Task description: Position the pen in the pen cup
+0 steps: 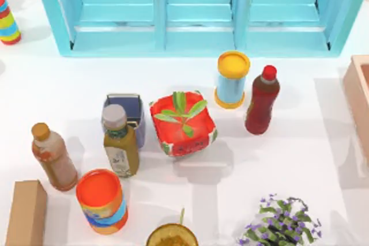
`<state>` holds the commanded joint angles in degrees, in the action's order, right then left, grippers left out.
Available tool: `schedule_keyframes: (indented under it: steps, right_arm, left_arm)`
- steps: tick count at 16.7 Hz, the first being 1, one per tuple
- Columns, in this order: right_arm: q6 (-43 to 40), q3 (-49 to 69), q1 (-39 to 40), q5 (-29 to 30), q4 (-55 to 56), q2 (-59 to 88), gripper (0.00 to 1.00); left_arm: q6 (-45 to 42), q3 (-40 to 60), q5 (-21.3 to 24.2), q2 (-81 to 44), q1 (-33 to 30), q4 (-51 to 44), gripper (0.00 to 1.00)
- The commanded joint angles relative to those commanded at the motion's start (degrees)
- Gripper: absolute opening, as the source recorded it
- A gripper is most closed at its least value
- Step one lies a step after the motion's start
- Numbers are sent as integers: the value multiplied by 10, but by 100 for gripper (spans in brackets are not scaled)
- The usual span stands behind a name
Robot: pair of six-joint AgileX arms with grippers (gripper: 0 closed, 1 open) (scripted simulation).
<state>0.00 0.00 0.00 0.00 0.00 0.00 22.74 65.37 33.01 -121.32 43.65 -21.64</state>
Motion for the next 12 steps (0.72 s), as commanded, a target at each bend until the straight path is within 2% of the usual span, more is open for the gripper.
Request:
schedule_keyframes:
  steps: [7,12]
  right_arm:
    - [0,0,0,0,0,0,100]
    - [0,0,0,0,0,0,100]
  left_arm:
    - [0,0,0,0,0,0,2]
    - [0,0,0,0,0,0,0]
